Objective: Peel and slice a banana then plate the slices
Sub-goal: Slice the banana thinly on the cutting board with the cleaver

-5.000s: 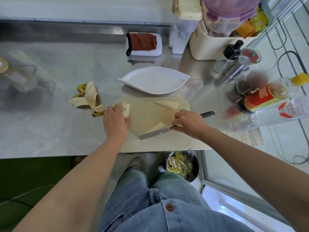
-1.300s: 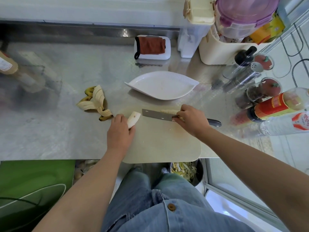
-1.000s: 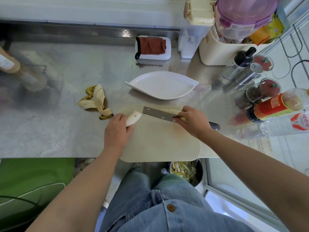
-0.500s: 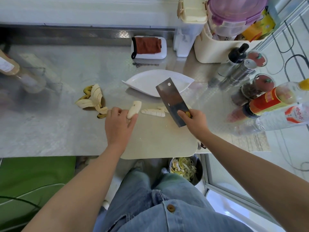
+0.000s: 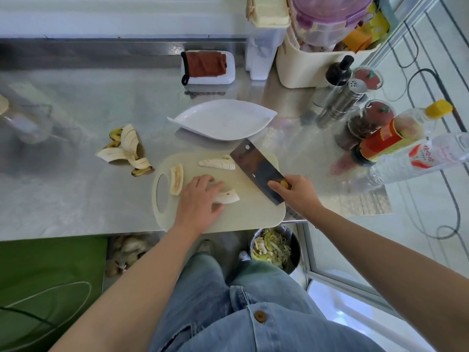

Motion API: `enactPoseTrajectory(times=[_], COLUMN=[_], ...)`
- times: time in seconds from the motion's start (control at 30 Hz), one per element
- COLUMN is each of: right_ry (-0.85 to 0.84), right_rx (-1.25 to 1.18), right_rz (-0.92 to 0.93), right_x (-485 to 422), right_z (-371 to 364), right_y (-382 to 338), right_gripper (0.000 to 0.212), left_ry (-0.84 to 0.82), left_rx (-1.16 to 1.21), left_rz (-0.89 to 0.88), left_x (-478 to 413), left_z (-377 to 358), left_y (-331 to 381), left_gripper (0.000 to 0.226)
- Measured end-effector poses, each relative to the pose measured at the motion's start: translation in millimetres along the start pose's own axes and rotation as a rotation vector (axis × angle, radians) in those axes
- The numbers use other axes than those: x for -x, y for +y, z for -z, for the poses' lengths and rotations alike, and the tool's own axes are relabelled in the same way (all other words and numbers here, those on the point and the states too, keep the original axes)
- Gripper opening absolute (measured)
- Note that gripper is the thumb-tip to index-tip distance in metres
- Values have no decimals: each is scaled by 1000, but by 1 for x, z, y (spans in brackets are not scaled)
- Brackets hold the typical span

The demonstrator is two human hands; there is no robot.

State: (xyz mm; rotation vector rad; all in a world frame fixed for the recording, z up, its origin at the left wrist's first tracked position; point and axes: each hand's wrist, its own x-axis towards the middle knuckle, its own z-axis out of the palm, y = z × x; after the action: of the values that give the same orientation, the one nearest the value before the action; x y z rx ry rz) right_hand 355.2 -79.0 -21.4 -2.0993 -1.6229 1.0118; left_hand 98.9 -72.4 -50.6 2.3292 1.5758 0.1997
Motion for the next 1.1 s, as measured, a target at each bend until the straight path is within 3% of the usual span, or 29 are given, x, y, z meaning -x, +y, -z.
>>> enactPoseTrajectory(times=[0.2, 0.5, 0.8, 1.1], right_ry=[-125, -155, -133, -108], right_rx=[272, 463, 442, 397], right_rz=[204, 369, 371, 391], right_x=[12, 19, 29, 32], right_z=[3, -6, -4, -7], right_y=[-2, -14, -11, -16], right_gripper=[35, 34, 15, 17], left_ry=[37, 42, 91, 150], left_rx=[46, 35, 62, 39], left_rz=[6, 80, 50, 74], left_x=[-5, 0, -4, 3], left_z=[-7, -7, -13, -17], left_y=[19, 29, 44, 48], left_gripper=[29, 28, 27, 25])
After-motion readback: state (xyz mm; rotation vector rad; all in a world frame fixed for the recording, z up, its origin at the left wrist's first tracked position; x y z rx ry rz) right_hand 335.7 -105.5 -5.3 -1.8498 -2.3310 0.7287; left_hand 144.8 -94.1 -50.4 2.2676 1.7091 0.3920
